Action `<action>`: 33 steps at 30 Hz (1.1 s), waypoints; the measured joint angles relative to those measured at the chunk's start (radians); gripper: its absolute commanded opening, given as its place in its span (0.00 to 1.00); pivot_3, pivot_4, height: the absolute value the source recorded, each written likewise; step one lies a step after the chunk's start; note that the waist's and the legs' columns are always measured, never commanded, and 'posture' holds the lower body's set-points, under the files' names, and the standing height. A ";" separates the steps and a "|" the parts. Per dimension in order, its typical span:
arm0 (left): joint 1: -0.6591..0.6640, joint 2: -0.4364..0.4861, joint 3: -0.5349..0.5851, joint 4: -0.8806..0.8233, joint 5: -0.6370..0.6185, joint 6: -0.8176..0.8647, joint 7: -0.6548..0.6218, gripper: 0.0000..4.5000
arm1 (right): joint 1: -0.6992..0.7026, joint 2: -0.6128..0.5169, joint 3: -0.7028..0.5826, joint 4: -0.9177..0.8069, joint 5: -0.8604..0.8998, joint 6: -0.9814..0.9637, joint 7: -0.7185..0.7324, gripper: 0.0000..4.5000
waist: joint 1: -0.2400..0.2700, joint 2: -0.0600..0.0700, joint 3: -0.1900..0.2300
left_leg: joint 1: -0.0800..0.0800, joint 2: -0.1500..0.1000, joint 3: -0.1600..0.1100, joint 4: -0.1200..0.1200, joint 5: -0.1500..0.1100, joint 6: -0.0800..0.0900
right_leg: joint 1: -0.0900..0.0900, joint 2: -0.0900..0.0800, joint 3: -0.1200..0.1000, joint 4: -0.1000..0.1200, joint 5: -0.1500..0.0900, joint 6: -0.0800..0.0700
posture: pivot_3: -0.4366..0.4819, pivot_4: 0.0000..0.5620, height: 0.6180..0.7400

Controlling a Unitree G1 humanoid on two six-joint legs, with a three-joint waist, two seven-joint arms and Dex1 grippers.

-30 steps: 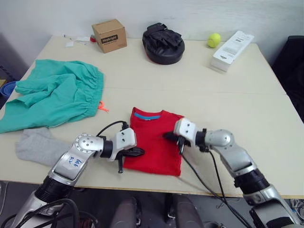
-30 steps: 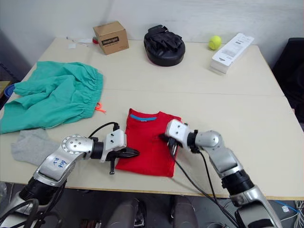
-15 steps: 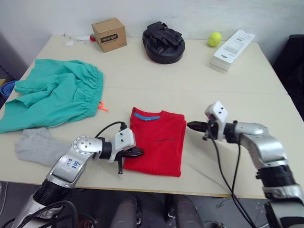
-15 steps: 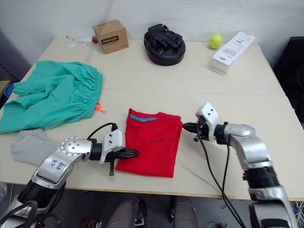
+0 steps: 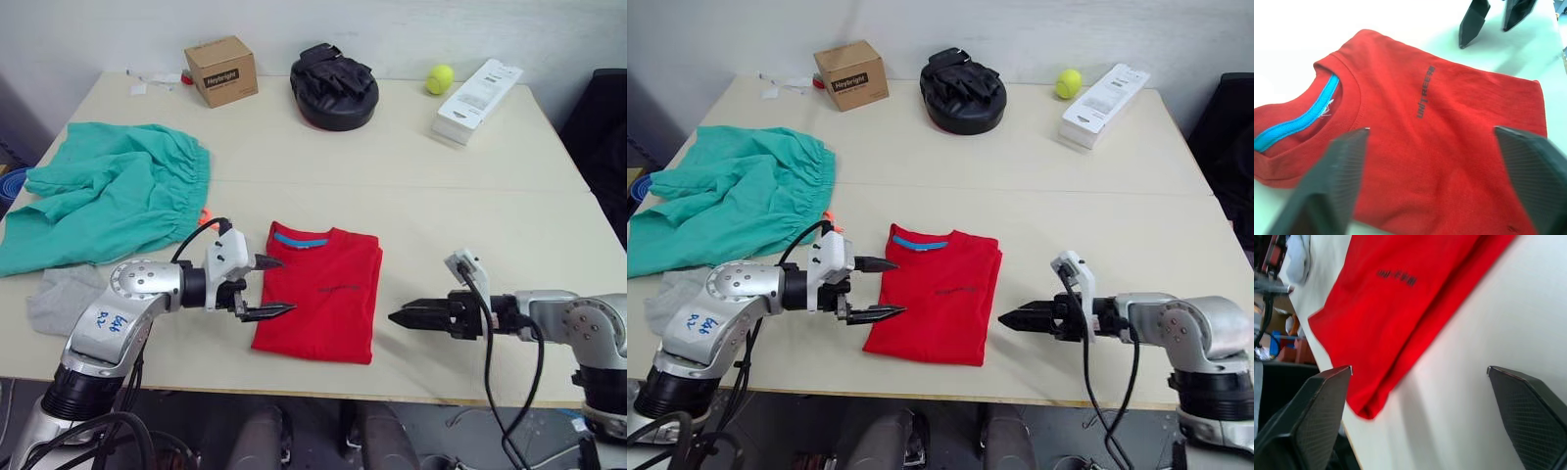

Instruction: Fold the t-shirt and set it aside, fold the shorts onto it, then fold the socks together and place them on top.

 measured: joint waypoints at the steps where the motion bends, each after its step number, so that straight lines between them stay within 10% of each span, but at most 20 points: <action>1: 0.000 0.000 0.000 0.000 0.001 -0.002 0.002 0.99 | -0.018 0.022 0.001 0.018 0.000 0.006 -0.009 1.00 | 0.000 0.000 0.000 | 0.000 0.000 0.000 0.000 0.000 0.000 | 0.000 0.000 0.000 0.000 0.000 0.000 | 0.48 0.27 1.00; 18: 0.007 0.008 -0.004 -0.002 0.034 -0.028 0.013 0.99 | -0.183 0.241 0.169 0.202 -0.062 -0.128 -0.028 1.00 | -0.030 -0.006 -0.004 | 0.003 0.001 0.001 -0.003 0.001 -0.002 | 0.000 0.002 0.000 0.001 0.000 0.000 | 0.48 0.27 1.00; 33: 0.009 0.012 -0.011 -0.002 0.049 -0.038 0.024 1.00 | -0.161 0.209 0.236 0.180 -0.108 -0.189 -0.005 0.02 | -0.024 -0.014 -0.008 | 0.004 0.000 0.000 -0.010 0.001 -0.002 | 0.001 0.002 0.000 -0.003 0.000 -0.001 | 0.48 0.27 1.00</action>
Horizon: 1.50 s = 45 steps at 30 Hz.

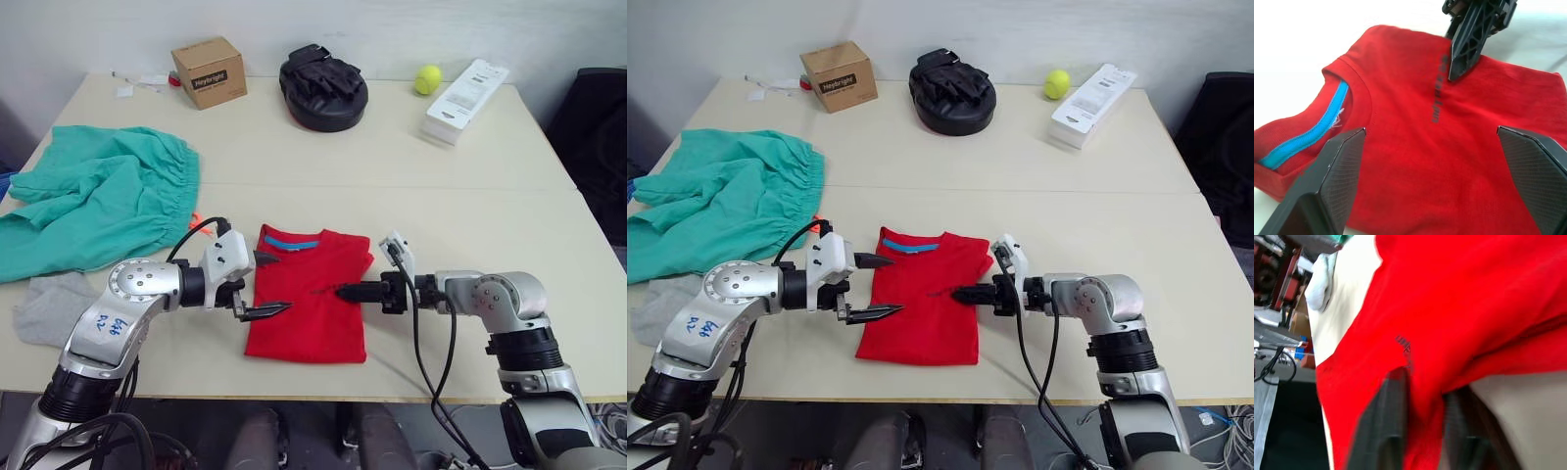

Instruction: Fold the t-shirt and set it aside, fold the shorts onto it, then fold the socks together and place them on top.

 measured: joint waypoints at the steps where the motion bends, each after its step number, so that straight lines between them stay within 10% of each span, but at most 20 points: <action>1: 0.000 0.000 -0.005 0.000 0.001 -0.001 0.000 1.00 | 0.005 -0.009 0.007 -0.008 -0.004 -0.004 0.000 0.02 | 0.001 -0.001 0.000 | 0.000 0.000 0.000 0.001 0.000 0.000 | 0.000 0.000 0.000 -0.001 0.000 0.000 | 0.48 0.27 1.00; 13: 0.010 -0.040 -0.035 0.004 0.010 -0.030 0.013 1.00 | 0.125 -0.495 -0.064 -0.031 -0.007 -0.023 0.197 0.02 | 0.054 0.010 0.006 | -0.007 -0.008 -0.002 0.000 -0.001 0.006 | -0.002 -0.007 0.000 -0.009 0.003 0.005 | 0.48 0.27 1.00; 20: 0.003 -0.090 -0.063 0.041 0.027 -0.070 0.032 1.00 | 0.167 -0.787 -0.076 0.331 -0.163 -0.308 0.443 0.02 | 0.051 0.012 0.007 | -0.006 -0.008 0.001 -0.001 0.002 0.008 | -0.002 -0.005 -0.001 -0.009 0.003 0.006 | 0.48 0.27 1.00; 27: -0.007 -0.105 -0.068 0.053 0.033 -0.097 0.033 1.00 | -0.039 -0.815 -0.004 0.855 -0.451 -0.714 0.495 0.02 | 0.045 0.015 0.009 | -0.003 -0.008 0.004 0.001 0.004 0.007 | -0.002 -0.005 0.002 -0.004 0.003 0.006 | 0.48 0.27 1.00; 36: -0.011 -0.113 -0.068 0.076 0.040 -0.100 0.034 1.00 | -0.171 -0.742 0.008 1.102 -0.641 -0.951 0.329 0.02 | 0.030 0.018 0.011 | -0.003 -0.008 0.004 0.001 0.006 0.004 | -0.002 -0.005 0.002 -0.003 0.003 0.006 | 0.48 0.27 1.00; 45: -0.011 -0.112 -0.066 0.076 0.040 -0.100 0.045 1.00 | -0.133 -0.742 -0.116 1.124 -0.632 -1.010 0.265 0.64 | 0.028 0.022 0.013 | -0.004 -0.008 0.004 0.004 0.006 0.005 | -0.001 -0.005 0.002 -0.001 0.003 0.006 | 0.48 0.27 1.00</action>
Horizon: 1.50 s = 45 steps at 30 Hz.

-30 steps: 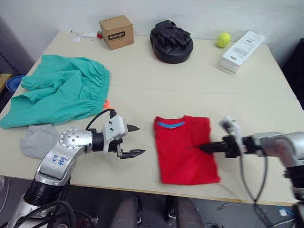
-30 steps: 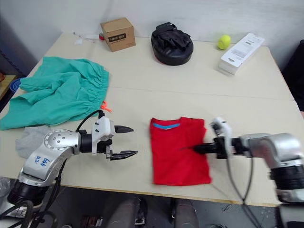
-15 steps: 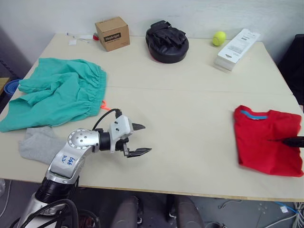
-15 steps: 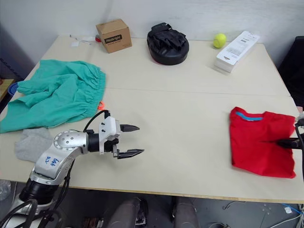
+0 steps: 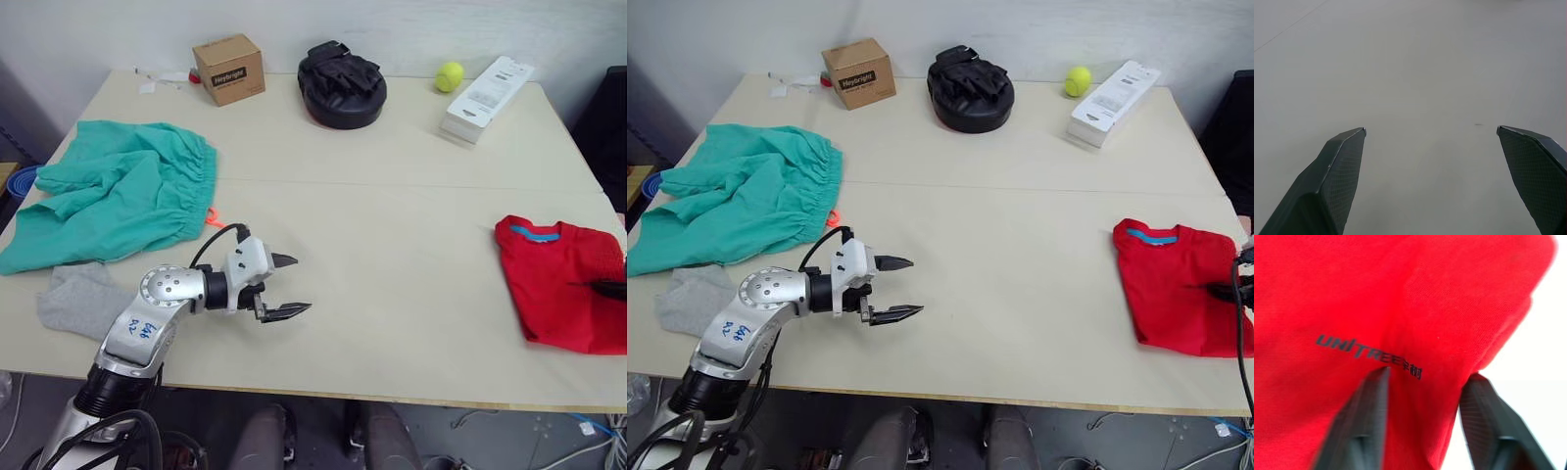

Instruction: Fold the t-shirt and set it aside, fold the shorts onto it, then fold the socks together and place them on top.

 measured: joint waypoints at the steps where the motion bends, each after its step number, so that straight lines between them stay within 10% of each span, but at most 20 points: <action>1: 0.000 0.000 0.000 0.000 0.000 0.000 0.001 1.00 | 0.000 -0.010 -0.014 0.000 0.004 -0.001 -0.011 0.73 | 0.000 0.001 0.000 | 0.000 0.000 0.000 0.000 0.000 0.000 | 0.000 0.000 0.000 0.000 0.000 0.000 | 0.48 0.27 1.00; 5: 0.000 0.005 0.018 -0.003 -0.002 0.007 0.011 1.00 | -0.102 -0.025 -0.112 0.004 0.038 -0.013 -0.103 0.99 | -0.006 0.002 0.000 | 0.001 0.000 0.001 0.000 0.000 0.000 | 0.000 0.000 0.002 0.000 0.000 0.000 | 0.48 0.27 1.00; 12: 0.000 0.013 0.062 -0.014 -0.010 0.043 0.045 1.00 | -0.158 0.182 -0.183 -0.440 0.206 0.096 -0.049 0.99 | -0.024 0.000 0.001 | 0.001 0.008 0.001 0.002 -0.002 -0.005 | 0.000 0.007 0.002 0.001 0.000 -0.001 | 0.48 0.27 1.00; 24: 0.200 0.057 0.279 -0.288 -0.059 0.227 0.199 1.00 | 0.005 0.595 0.091 -1.346 0.485 0.325 -0.003 0.99 | 0.017 0.000 0.001 | -0.006 0.005 -0.006 0.006 -0.005 0.001 | 0.000 0.003 -0.002 0.002 0.000 0.000 | 0.48 0.27 1.00; 36: 0.611 -0.012 0.509 -0.558 -0.018 0.348 0.412 1.00 | 0.088 0.591 0.206 -1.377 0.431 0.189 0.147 0.99 | 0.000 -0.001 0.001 | -0.002 0.004 -0.005 0.005 -0.006 0.000 | 0.000 0.002 -0.001 0.001 -0.001 -0.002 | 0.48 0.27 1.00; 45: 0.526 0.138 0.554 -0.297 0.083 0.233 0.397 1.00 | 0.090 0.615 0.208 -1.369 0.395 0.174 0.124 0.99 | 0.000 -0.002 0.001 | -0.002 0.004 -0.006 0.005 -0.008 -0.001 | -0.001 0.001 -0.001 0.001 -0.001 -0.003 | 0.48 0.27 1.00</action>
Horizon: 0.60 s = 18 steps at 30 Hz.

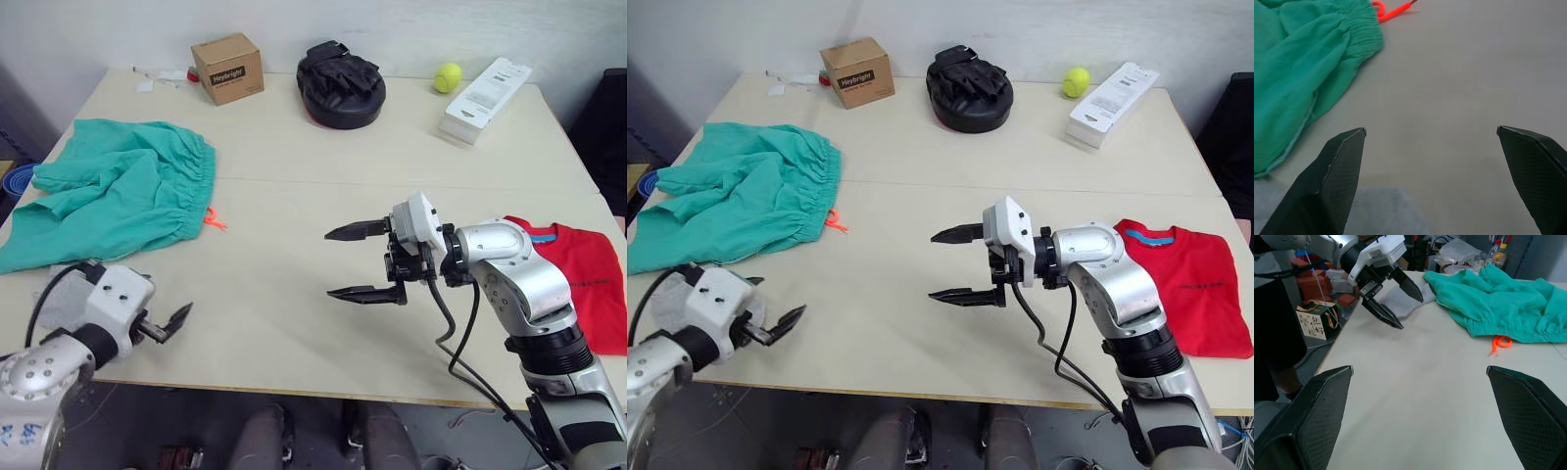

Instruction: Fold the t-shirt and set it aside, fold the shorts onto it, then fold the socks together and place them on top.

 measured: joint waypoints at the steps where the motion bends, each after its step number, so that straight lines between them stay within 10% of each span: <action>1: -0.062 0.038 -0.017 0.081 0.019 -0.029 -0.011 1.00 | 0.009 0.002 -0.002 -0.004 -0.007 0.000 -0.013 0.99 | 0.003 0.000 0.000 | 0.000 0.000 0.000 0.000 0.000 0.000 | 0.000 0.000 -0.001 0.000 0.000 0.000 | 0.48 0.27 1.00; 12: -0.636 0.141 -0.329 0.873 0.209 -0.353 -0.113 1.00 | 0.140 -0.012 -0.048 -0.148 -0.008 0.049 -0.161 0.99 | -0.002 -0.001 -0.001 | -0.001 0.000 0.004 -0.001 0.000 0.000 | -0.002 0.000 -0.006 0.005 0.000 0.000 | 0.48 0.27 1.00; 18: -0.784 0.125 -0.396 1.128 0.232 -0.476 -0.163 0.59 | 0.206 -0.030 -0.079 -0.242 -0.001 0.093 -0.232 1.00 | -0.001 -0.002 -0.001 | 0.002 0.000 0.007 0.001 0.001 0.001 | -0.001 -0.001 -0.006 0.005 0.000 0.001 | 0.48 0.27 1.00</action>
